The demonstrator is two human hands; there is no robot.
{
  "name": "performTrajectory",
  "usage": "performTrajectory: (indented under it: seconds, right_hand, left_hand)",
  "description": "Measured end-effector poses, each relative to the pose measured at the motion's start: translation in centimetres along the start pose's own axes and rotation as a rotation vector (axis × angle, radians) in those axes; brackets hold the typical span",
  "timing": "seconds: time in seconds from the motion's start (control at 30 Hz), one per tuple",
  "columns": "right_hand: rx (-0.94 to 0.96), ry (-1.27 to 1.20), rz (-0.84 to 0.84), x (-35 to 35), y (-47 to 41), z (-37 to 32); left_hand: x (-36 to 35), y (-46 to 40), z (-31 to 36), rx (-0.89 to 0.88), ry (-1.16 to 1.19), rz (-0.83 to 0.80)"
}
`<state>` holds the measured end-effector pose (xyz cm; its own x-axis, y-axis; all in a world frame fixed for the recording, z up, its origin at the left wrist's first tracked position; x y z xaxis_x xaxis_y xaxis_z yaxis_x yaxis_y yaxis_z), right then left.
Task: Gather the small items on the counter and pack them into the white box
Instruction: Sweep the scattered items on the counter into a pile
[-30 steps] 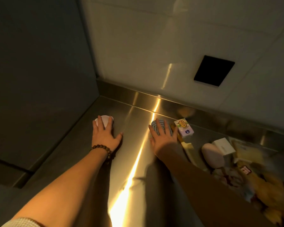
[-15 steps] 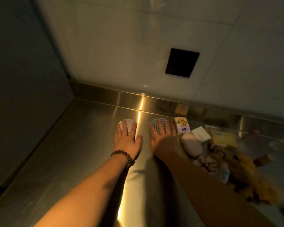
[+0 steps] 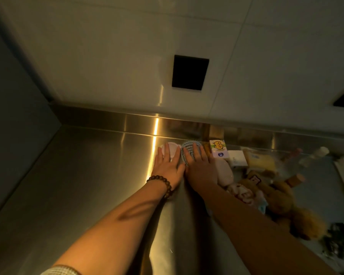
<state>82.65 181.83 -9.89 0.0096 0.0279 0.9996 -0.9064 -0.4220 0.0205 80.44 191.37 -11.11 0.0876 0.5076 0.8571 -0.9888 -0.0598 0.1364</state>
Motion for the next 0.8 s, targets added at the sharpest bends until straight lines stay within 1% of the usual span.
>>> performTrajectory:
  seconds: [0.2,0.3,0.43,0.47,0.5,0.57,0.7,0.8]
  right_hand:
    - [-0.026,-0.024,-0.010,0.0,-0.1,0.7]
    - [-0.010,-0.053,-0.017,0.2,-0.1,0.5]
    - [0.022,-0.163,0.127,2.4,1.2,0.2]
    - [0.015,-0.176,0.130,2.8,1.4,0.3]
    - [-0.002,-0.179,0.091,2.7,1.5,0.5]
    - [-0.059,-0.183,0.026,2.6,2.1,1.2]
    - [-0.095,-0.207,0.134,5.7,5.7,2.6]
    - [-0.153,-0.229,0.181,7.7,9.3,4.4]
  left_hand:
    - [-0.5,-0.5,0.6,-0.003,-0.025,-0.009]
    - [-0.1,-0.4,0.5,-0.007,-0.052,-0.032]
    - [1.5,0.2,0.4,-0.034,-0.098,-0.020]
    - [2.0,0.6,0.5,-0.042,-0.109,-0.012]
    - [2.4,0.9,0.5,-0.042,-0.110,-0.008]
    - [3.1,1.8,1.1,-0.047,-0.103,0.015]
    - [4.8,5.1,3.9,-0.124,-0.129,0.115]
    - [5.3,7.7,6.7,-0.178,-0.152,0.168]
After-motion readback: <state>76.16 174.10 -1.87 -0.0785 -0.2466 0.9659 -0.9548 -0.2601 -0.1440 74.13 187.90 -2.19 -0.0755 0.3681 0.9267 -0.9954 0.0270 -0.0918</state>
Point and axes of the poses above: each hand's wrist, its own y-axis away from the middle knuckle, its own x-axis out of the back of the hand, z = x × y, the point moved 10 cm from there along -y, towards the middle knuckle, and after that the axes turned 2 degrees about z, right-handed, at the moved point
